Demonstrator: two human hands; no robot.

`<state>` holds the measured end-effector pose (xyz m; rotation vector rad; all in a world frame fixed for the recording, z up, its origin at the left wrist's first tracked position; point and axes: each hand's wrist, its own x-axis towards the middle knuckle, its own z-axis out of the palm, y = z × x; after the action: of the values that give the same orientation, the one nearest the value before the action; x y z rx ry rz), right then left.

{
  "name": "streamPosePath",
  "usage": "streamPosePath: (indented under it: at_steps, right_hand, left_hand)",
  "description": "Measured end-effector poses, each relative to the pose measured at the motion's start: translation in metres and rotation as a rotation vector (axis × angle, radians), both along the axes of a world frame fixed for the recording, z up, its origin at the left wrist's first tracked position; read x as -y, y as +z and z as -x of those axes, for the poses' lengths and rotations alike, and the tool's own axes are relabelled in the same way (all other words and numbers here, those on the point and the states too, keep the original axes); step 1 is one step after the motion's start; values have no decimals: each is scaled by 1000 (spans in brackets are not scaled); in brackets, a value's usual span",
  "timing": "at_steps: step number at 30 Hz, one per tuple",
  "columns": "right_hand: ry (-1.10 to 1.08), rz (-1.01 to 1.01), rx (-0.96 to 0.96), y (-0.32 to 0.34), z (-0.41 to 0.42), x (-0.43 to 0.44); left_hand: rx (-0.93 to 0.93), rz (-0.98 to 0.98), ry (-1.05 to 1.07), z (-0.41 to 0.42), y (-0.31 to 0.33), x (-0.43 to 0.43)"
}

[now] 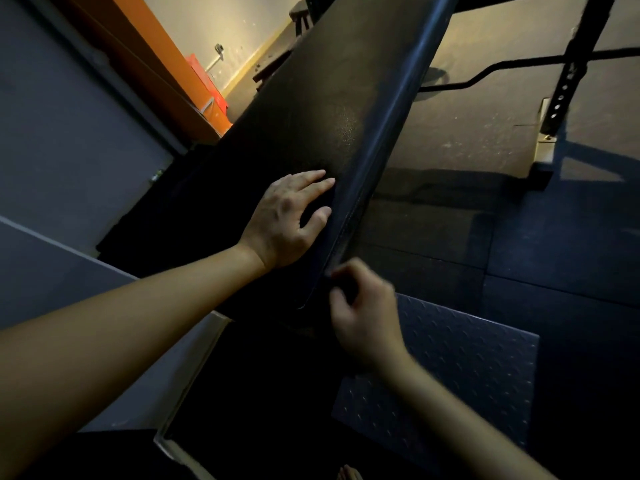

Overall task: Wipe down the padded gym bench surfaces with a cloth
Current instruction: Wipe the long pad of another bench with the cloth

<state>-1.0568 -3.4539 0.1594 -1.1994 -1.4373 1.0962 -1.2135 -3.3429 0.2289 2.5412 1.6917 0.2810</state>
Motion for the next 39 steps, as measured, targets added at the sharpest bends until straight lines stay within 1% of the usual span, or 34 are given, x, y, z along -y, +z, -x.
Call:
streamPosePath:
  at_steps: [2,4,5,6,9,10,12,15,16,18,21,22,24,26,28,29,31,33,34,36,38,39]
  right_hand:
    - [-161,8,77,1,-11,-51]
    - [-230,26,85,1,-19,-81]
    - [-235,20,80,-1,-15,-77]
    - [-204,-2,76,-2,-10,-59]
    - [32,-68,42,-1,0,10]
    - [31,-106,64,0,-2,10]
    - [-87,-159,126,-4,-9,-34]
    - [-269,-74,219,-2,-28,-124]
    - [-296,-57,213,-4,-32,-137]
    - [-314,-50,178,-7,-26,-124]
    - [-129,-77,84,-12,-11,-51]
    - [-92,-102,81,-12,-10,-40]
    - [-114,-138,119,-11,-17,-66]
    - [-251,-95,161,-10,-29,-125]
    - [-306,1,79,-10,-40,-165]
    - [-320,24,18,-12,-38,-167]
    - [-316,14,-59,-17,-27,-134]
    - [-223,9,-110,-22,-17,-89]
    - [-197,-6,-107,-23,-17,-81]
    - [-215,-9,-71,-21,-23,-104]
    - [-304,16,-38,-21,-35,-152]
    - [-327,36,-59,-20,-40,-168]
  left_hand:
    - [9,-5,2,1,0,0]
    - [4,-10,0,0,-1,0]
    - [0,-8,-2,0,0,0]
    - [-2,-4,-4,1,0,-1]
    - [-2,1,0,1,-1,-2]
    - [0,-3,-2,1,-1,-2]
    - [11,-11,-8,1,-3,-1]
    - [28,-14,-11,3,-4,-2]
    - [30,-12,-15,4,-4,-3]
    - [30,-14,-20,4,-4,-4]
    - [26,-18,-23,5,-6,-5]
    - [25,-18,-25,5,-6,-5]
    - [30,-20,-29,7,-7,-6]
    - [39,-19,-25,8,-8,-6]
    - [43,-12,-27,8,-8,-6]
    - [43,-7,-26,8,-7,-6]
    - [44,-6,-29,7,-7,-6]
    - [39,-10,-31,6,-7,-6]
    - [34,-13,-32,6,-7,-7]
    - [36,-11,-33,6,-7,-6]
    - [46,-9,-34,5,-7,-6]
    - [49,-9,-34,5,-6,-6]
